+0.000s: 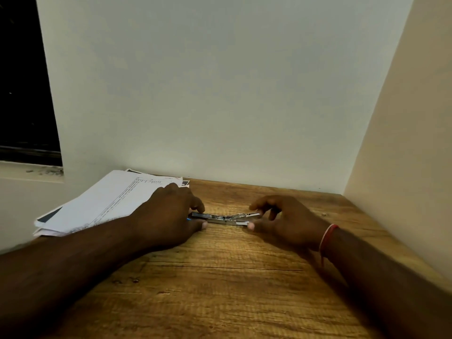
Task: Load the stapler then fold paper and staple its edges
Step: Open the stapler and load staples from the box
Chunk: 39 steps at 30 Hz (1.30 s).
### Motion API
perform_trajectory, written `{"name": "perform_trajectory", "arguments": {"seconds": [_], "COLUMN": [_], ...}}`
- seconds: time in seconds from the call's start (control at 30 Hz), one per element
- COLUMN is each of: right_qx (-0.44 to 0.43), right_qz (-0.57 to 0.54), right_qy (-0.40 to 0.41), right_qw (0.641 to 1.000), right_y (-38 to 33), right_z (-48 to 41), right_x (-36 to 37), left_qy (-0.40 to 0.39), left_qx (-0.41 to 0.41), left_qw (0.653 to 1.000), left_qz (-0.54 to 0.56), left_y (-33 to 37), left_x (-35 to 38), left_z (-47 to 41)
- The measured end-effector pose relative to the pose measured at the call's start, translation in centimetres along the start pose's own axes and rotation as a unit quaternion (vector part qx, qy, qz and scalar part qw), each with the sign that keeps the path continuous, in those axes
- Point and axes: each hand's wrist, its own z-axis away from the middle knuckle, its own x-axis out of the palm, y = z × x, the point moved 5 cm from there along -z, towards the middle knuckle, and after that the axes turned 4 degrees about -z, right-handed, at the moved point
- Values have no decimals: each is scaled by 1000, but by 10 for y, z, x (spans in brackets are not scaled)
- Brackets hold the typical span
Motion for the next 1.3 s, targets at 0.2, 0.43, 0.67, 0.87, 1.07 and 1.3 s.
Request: {"name": "perform_trajectory", "arguments": {"seconds": [0.2, 0.43, 0.67, 0.87, 1.07, 1.3], "right_qx": [-10, -41, -135, -216, -258, -304], "right_qz": [-16, -175, -144, -64, -26, 35], "right_qy": [27, 46, 47, 73, 90, 103], "right_qw": [999, 983, 979, 972, 962, 947], "right_y": [-3, -12, -37, -60, -68, -71], "right_z": [-2, 5, 7, 19, 27, 30], "right_x": [11, 12, 17, 21, 19, 17], "left_qy": [6, 33, 100, 108, 114, 107], "left_qx": [3, 26, 38, 67, 93, 111], "left_qw": [1000, 989, 952, 939, 939, 941], "left_qz": [19, 145, 286, 320, 311, 301], "left_y": [-6, -2, 21, 30, 33, 34], "left_x": [6, 3, -5, -10, -14, -15], "left_z": [-5, -3, 6, 14, 18, 19]}}
